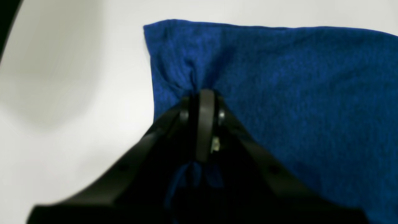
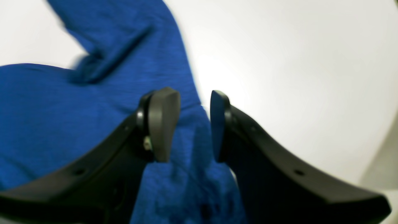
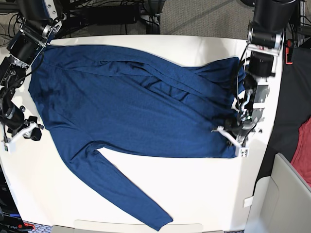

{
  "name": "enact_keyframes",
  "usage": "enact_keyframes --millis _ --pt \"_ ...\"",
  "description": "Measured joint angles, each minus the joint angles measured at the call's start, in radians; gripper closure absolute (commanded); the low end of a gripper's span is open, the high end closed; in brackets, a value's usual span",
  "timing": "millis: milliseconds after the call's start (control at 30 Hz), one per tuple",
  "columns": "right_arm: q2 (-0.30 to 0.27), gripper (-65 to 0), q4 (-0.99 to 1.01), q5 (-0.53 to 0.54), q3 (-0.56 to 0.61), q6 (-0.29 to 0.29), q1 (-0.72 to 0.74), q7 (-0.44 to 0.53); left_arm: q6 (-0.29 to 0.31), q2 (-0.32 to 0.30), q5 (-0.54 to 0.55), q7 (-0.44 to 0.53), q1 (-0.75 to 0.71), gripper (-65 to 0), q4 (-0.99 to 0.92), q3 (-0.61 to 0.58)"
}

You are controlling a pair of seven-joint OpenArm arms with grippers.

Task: Fold the T-shirt properly
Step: 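Lower both grippers onto the shirt's side edges and grasp the fabric, then fold the shirt's side inward with both grippers toward the collar edge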

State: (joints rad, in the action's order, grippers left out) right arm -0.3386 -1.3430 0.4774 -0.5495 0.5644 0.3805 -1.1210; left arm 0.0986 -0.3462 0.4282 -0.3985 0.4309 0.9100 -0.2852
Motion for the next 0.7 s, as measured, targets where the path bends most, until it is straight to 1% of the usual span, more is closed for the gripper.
enact_keyframes --millis 67,100,167,300,367,433,567,700 --pt "-0.005 -21.3 0.002 -0.036 0.047 0.001 0.016 0.018 0.009 0.003 0.003 -0.058 -0.061 0.0 0.122 0.043" --pt "-0.005 -21.4 0.002 -0.072 0.070 0.001 0.029 0.025 0.011 0.006 0.003 -0.083 -0.087 0.0 0.179 0.059" --pt "0.002 -23.7 0.002 -0.126 0.100 0.003 0.055 0.033 0.013 0.011 0.002 -0.124 -0.118 0.0 0.265 0.075" --pt "0.050 -36.1 0.036 -0.235 0.097 0.002 0.093 0.055 0.008 0.012 0.002 -0.152 -0.152 0.0 0.410 0.093" --pt "0.061 -40.2 0.084 -0.277 0.101 0.001 0.110 0.057 0.009 0.011 0.002 -0.163 -0.170 0.0 0.458 0.094" --pt "0.065 -40.6 0.129 -0.283 0.101 0.001 0.124 0.069 0.009 0.010 0.002 -0.171 -0.194 -0.1 0.504 0.093" --pt "0.063 -40.6 0.214 -0.280 0.103 0.002 0.150 0.170 0.007 0.009 0.002 -0.179 -0.249 -0.1 0.616 0.093" --pt "0.052 -40.6 0.321 -0.295 0.127 -0.004 0.179 0.220 0.011 0.008 0.003 -0.212 -0.280 -0.1 0.692 0.105"
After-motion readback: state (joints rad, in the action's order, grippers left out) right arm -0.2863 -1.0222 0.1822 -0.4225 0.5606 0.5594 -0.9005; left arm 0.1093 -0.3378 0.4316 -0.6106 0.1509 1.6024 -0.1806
